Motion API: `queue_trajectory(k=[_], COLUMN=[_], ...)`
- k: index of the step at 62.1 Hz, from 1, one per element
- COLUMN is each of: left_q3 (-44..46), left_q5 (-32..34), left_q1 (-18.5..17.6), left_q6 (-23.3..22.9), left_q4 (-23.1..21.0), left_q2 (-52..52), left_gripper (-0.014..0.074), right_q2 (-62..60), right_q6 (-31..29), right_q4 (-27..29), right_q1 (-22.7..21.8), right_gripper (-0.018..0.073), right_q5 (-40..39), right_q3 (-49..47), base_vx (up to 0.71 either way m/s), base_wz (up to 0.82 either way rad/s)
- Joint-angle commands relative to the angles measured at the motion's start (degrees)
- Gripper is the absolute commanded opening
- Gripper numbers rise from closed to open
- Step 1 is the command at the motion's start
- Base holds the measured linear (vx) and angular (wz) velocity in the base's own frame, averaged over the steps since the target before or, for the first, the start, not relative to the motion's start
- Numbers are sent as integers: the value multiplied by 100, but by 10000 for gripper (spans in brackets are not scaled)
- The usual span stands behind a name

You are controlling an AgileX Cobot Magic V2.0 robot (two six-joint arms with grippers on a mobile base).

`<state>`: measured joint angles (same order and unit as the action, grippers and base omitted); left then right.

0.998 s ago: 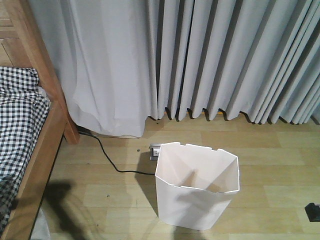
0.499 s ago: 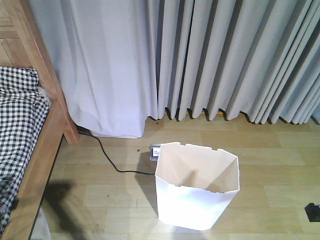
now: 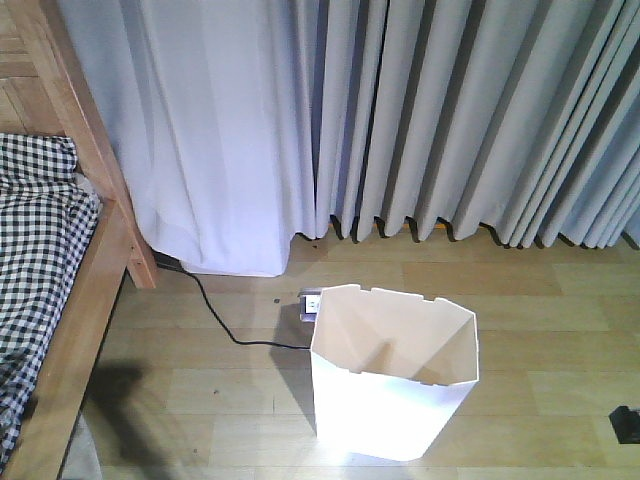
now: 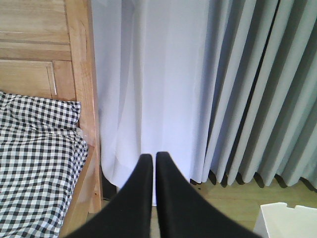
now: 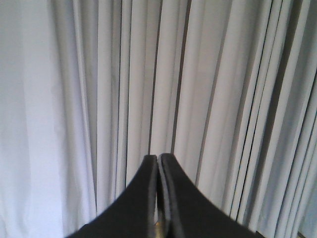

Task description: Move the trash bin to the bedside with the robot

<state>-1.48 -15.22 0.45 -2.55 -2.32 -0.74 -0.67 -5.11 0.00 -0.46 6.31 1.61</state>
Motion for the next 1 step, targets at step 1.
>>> queue_trajectory(k=[1], left_q3=[-67], left_q5=[395], left_q1=[4], left_q6=[-35], left_q4=[-24], left_q2=[-78], left_gripper=[-6], right_q2=[-67], right_q6=[-33], right_q4=[0], right_q1=[0], right_gripper=[-9], right_q5=[-433], right_q3=[37], base_vx=[0], base_wz=[0])
